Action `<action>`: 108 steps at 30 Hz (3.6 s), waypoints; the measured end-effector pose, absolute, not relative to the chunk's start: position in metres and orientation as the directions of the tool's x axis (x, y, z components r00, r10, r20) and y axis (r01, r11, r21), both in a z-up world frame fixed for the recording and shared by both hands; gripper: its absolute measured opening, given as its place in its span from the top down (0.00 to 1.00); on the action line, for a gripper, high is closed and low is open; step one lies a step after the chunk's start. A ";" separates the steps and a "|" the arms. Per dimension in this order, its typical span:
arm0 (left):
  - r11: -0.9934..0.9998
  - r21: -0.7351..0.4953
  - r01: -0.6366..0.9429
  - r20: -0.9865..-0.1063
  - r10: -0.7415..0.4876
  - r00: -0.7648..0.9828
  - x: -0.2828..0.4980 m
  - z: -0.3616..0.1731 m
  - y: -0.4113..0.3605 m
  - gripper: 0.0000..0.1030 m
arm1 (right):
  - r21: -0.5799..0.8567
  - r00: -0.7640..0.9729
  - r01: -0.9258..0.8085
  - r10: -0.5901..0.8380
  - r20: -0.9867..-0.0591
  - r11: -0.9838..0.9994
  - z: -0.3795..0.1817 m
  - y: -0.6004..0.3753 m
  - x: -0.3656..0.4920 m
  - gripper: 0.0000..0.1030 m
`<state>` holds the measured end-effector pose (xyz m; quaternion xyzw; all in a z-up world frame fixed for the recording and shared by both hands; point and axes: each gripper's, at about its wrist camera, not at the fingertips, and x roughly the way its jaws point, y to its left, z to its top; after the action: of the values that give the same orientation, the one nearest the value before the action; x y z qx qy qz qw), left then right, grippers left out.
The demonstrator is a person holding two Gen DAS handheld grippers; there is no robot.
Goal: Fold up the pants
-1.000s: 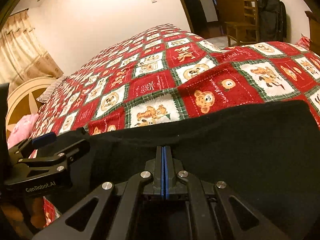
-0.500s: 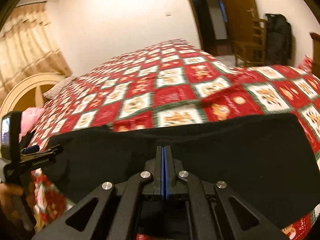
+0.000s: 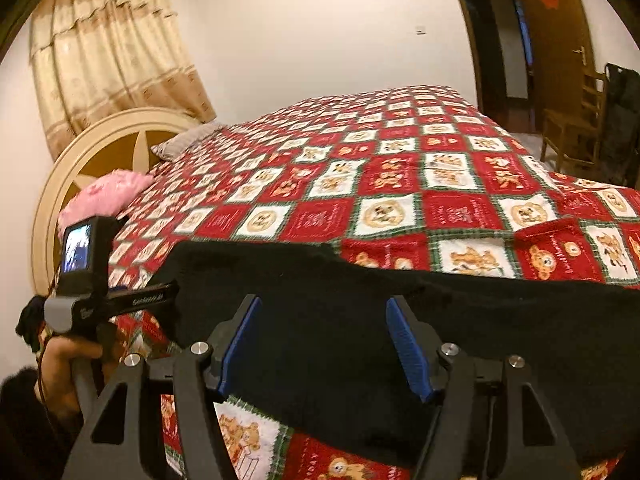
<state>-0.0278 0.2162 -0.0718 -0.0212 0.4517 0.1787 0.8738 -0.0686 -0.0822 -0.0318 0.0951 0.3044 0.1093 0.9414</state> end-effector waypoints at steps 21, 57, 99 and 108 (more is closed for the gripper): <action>0.831 -0.394 -0.393 -0.733 -0.026 0.679 -0.063 -0.085 0.270 0.09 | 0.261 0.768 -0.147 0.276 -0.578 0.954 -0.043 -0.077 -0.073 0.36; 0.949 -0.093 -0.300 -0.773 0.121 0.623 -0.036 -0.080 0.226 0.72 | 0.327 0.770 -0.090 0.273 -0.576 0.941 -0.050 -0.092 -0.072 0.36; 0.848 0.006 0.531 -0.588 -0.426 0.687 -0.074 0.005 -0.050 0.79 | 0.508 0.834 0.305 0.031 -0.550 0.805 -0.059 -0.234 -0.131 0.36; 0.685 -0.009 0.728 -0.718 -0.511 0.472 -0.082 0.003 -0.031 0.23 | 0.515 0.847 0.308 0.015 -0.531 0.800 -0.055 -0.238 -0.140 0.36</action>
<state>-0.0817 -0.0310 0.0032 0.1508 0.3595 -0.3669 0.8446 -0.1403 -0.2376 -0.0546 0.3057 0.2646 -0.0803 0.9111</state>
